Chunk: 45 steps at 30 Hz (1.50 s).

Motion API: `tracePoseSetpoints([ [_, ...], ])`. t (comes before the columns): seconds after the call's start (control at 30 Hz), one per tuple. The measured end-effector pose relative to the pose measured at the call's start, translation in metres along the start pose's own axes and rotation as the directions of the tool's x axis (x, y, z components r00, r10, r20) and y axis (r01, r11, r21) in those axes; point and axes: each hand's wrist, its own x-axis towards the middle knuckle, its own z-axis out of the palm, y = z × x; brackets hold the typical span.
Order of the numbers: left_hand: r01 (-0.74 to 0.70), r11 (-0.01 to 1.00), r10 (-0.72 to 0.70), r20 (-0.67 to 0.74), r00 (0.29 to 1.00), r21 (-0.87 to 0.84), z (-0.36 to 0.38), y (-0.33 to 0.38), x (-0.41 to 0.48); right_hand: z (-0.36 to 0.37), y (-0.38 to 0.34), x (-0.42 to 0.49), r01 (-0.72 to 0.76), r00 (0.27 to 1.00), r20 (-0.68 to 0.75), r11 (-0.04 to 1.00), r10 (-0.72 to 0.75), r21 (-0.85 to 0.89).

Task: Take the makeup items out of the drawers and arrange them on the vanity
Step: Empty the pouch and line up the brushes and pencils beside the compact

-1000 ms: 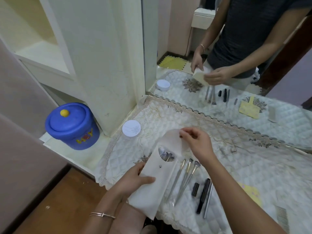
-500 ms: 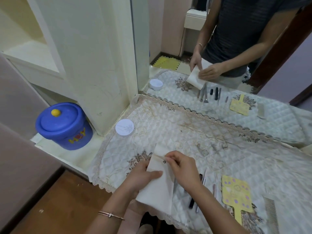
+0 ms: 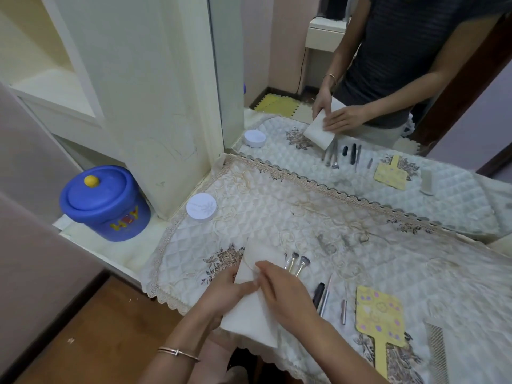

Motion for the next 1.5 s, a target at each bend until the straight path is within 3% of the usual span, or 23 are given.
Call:
tracePoseSetpoints([
  [0.13,0.033,0.999,-0.034,-0.048,0.998,-0.006,0.001,-0.005,0.009,0.014,0.007,-0.008,0.075,0.986,0.157,0.994,-0.062,-0.081],
  [0.3,0.006,0.972,-0.006,0.001,1.0,0.235,-0.007,-0.012,0.036,0.035,0.021,0.006,-0.028,0.994,0.092,0.972,0.051,-0.233],
  [0.37,-0.091,0.908,0.05,0.11,0.993,0.408,-0.016,-0.013,0.05,0.041,0.024,0.011,-0.11,0.99,0.042,0.938,0.131,-0.329],
  [0.47,-0.237,0.715,0.159,0.177,0.971,0.658,-0.036,-0.011,0.068,0.052,0.016,0.018,-0.126,0.986,0.059,0.922,0.158,-0.366],
  [0.6,-0.247,0.674,0.332,0.013,0.943,0.696,-0.086,0.002,0.092,0.06,0.0,0.03,-0.217,0.975,-0.043,0.893,0.218,-0.394],
  [0.7,-0.255,0.555,0.528,-0.098,0.843,0.792,-0.125,0.018,0.123,0.071,-0.004,0.033,-0.293,0.956,-0.115,0.88,0.27,-0.373],
  [0.83,-0.163,0.544,0.369,-0.06,0.928,0.823,-0.15,0.027,0.151,0.08,-0.01,0.034,-0.352,0.928,-0.236,0.884,0.288,-0.308],
  [0.9,-0.21,0.519,0.386,-0.008,0.922,0.829,-0.155,0.023,0.157,0.078,-0.015,0.036,-0.36,0.917,-0.277,0.892,0.286,-0.274],
  [1.07,-0.337,0.612,0.408,0.079,0.909,0.715,-0.16,0.02,0.152,0.066,-0.024,0.042,-0.426,0.885,-0.32,0.865,0.338,-0.264],
  [1.17,-0.43,0.697,0.376,0.219,0.9,0.574,-0.148,0.027,0.13,0.052,-0.046,0.059,-0.41,0.847,-0.401,0.909,0.348,-0.076],
  [1.3,-0.49,0.745,0.324,0.396,0.859,0.453,-0.125,0.035,0.1,0.039,-0.076,0.086,-0.342,0.876,-0.24,0.889,0.419,0.304],
  [1.4,-0.503,0.778,0.323,0.446,0.835,0.378,-0.115,0.037,0.084,0.032,-0.081,0.095,-0.379,0.871,-0.156,0.838,0.467,0.392],
  [1.5,-0.441,0.836,0.293,0.414,0.862,0.327,-0.112,0.035,0.077,0.026,-0.077,0.092,-0.403,0.862,-0.139,0.824,0.488,0.397],
])
